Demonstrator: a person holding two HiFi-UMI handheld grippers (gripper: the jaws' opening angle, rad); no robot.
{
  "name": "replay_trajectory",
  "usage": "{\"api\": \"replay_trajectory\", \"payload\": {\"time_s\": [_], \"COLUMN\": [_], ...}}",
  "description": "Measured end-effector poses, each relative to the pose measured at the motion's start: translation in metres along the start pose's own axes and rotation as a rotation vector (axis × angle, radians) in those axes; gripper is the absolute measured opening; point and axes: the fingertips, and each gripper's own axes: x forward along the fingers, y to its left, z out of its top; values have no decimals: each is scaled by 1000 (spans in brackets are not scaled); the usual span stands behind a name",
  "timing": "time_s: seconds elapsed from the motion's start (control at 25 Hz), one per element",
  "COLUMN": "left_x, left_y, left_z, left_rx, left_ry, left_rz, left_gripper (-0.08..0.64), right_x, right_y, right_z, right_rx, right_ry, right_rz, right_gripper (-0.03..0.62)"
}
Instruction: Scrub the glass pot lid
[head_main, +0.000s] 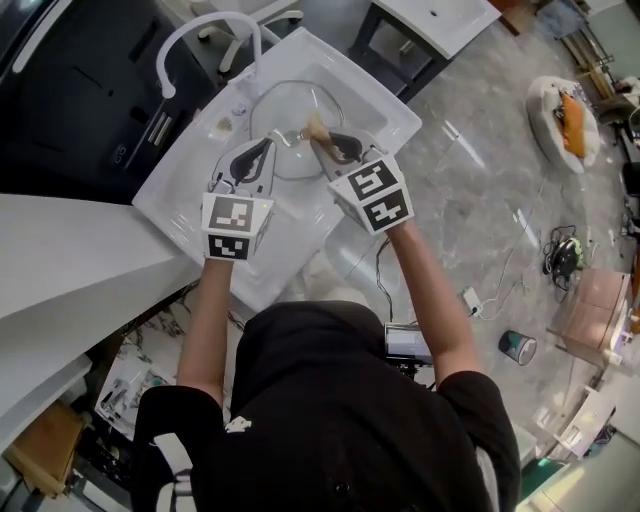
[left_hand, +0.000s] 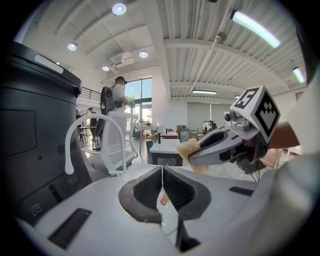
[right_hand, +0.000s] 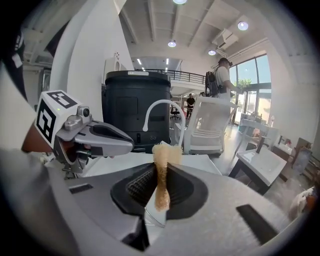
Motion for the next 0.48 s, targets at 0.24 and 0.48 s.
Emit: {"api": "replay_trajectory", "payload": {"time_s": [0.24,0.48], "left_x": [-36,-67], "left_y": [-8,-14], "left_z": [21,43], "left_rx": [-24,-5], "left_ry": [-55,-126], "left_rz": [-24,-37], "left_gripper": [6,6], "right_x": [-27,-54], "right_y": [16,33], "right_z": [14,32], "right_rx": [8,10], "right_ry": [-54,-126], "right_rz": [-36,-74], "right_gripper": [32,31]}}
